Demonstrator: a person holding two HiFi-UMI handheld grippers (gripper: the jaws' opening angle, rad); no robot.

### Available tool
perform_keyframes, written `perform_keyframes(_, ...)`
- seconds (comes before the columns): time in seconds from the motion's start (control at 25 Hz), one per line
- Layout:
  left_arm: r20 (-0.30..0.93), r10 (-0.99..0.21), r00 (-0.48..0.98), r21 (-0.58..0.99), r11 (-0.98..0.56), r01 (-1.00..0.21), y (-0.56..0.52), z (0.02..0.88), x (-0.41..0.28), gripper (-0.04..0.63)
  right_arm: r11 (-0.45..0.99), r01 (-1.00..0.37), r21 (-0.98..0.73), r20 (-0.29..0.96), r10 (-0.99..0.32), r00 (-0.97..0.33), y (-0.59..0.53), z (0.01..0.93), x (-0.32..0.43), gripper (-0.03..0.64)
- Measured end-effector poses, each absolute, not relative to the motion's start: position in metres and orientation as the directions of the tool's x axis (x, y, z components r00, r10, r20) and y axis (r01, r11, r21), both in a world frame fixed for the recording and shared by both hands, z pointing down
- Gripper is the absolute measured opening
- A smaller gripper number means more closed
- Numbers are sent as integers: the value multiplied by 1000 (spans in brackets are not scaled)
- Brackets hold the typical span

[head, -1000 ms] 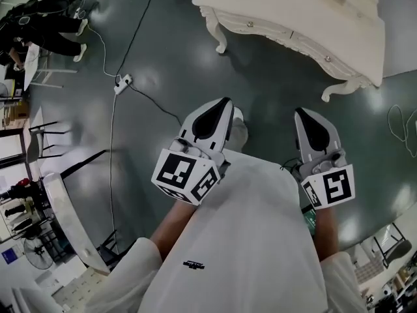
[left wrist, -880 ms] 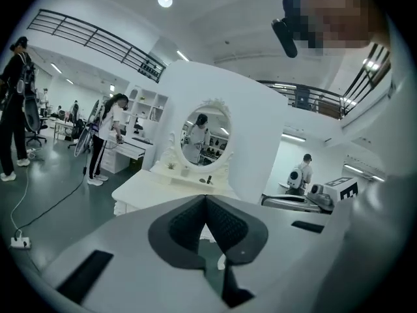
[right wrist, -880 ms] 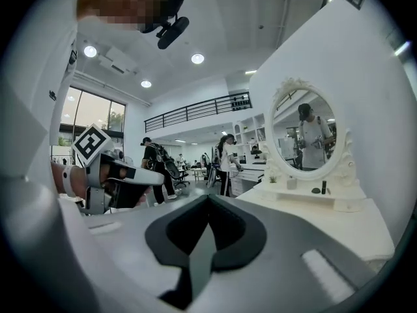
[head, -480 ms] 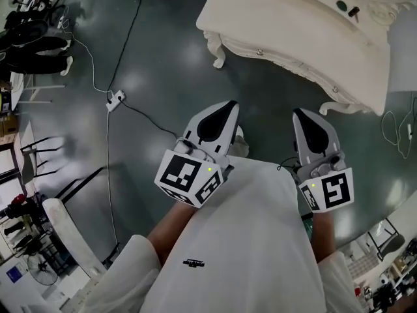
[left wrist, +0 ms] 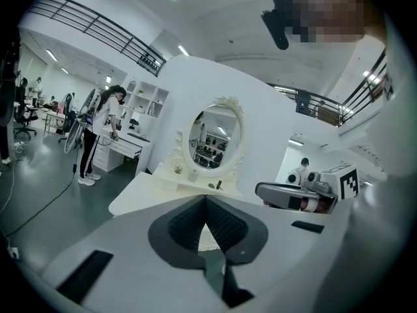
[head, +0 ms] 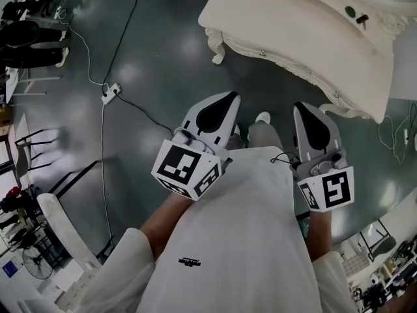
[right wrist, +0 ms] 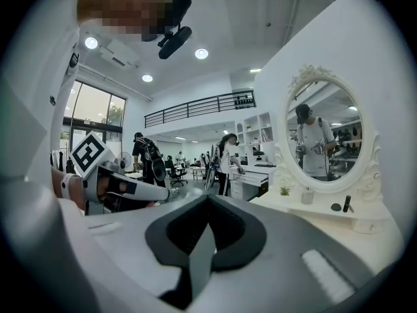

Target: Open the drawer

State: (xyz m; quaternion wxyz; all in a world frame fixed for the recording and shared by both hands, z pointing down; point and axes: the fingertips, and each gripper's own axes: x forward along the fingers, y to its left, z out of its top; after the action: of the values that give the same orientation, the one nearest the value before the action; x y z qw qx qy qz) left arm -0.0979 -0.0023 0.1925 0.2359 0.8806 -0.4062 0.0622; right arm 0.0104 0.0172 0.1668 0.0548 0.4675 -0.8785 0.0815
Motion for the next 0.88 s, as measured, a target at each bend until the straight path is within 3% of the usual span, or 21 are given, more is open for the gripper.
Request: perform_keyframes(0.88, 410, -664, 626, 336, -528, -780, -34, 254, -46, 9, 523, -845, -107, 207, -820, -534, -19, 199, 59, 11)
